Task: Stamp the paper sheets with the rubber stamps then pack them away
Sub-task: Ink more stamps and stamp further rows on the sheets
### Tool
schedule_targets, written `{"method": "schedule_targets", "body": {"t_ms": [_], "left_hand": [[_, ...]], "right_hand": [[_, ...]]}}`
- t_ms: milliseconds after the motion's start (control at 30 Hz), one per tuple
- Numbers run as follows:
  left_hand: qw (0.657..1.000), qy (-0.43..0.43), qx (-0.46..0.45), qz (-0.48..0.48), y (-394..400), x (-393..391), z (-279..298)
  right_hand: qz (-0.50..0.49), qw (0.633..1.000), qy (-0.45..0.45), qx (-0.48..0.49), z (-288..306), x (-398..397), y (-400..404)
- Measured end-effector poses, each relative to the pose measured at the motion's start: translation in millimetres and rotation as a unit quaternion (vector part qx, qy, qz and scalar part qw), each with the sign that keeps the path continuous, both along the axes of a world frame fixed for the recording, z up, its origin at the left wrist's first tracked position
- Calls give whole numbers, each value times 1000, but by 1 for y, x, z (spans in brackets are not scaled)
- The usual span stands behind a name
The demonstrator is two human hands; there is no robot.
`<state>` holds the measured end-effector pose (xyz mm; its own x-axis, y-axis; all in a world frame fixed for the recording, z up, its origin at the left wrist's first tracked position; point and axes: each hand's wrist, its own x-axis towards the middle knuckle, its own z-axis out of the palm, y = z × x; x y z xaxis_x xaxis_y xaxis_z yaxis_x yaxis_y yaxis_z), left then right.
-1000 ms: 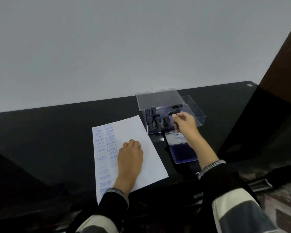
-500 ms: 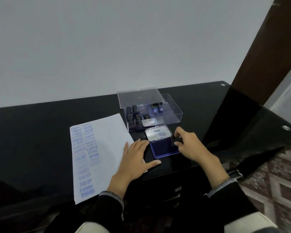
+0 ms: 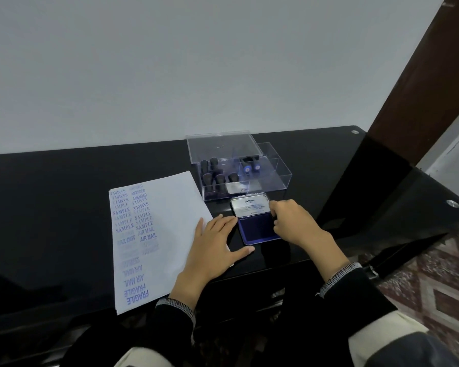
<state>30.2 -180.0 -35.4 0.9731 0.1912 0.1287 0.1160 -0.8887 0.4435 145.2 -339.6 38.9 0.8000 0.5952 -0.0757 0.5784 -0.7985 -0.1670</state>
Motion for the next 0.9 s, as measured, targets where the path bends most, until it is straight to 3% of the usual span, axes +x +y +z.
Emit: {"method": "schedule_targets", "body": {"t_ms": [767,900], "left_hand": [[1000,19,-4,-1,1,2,1],[1000,18,-4,0,0,1,1]], "right_hand": [[-5,969,109,-221,19,33,51],[-20,977,88,-194,15,28,49]]}}
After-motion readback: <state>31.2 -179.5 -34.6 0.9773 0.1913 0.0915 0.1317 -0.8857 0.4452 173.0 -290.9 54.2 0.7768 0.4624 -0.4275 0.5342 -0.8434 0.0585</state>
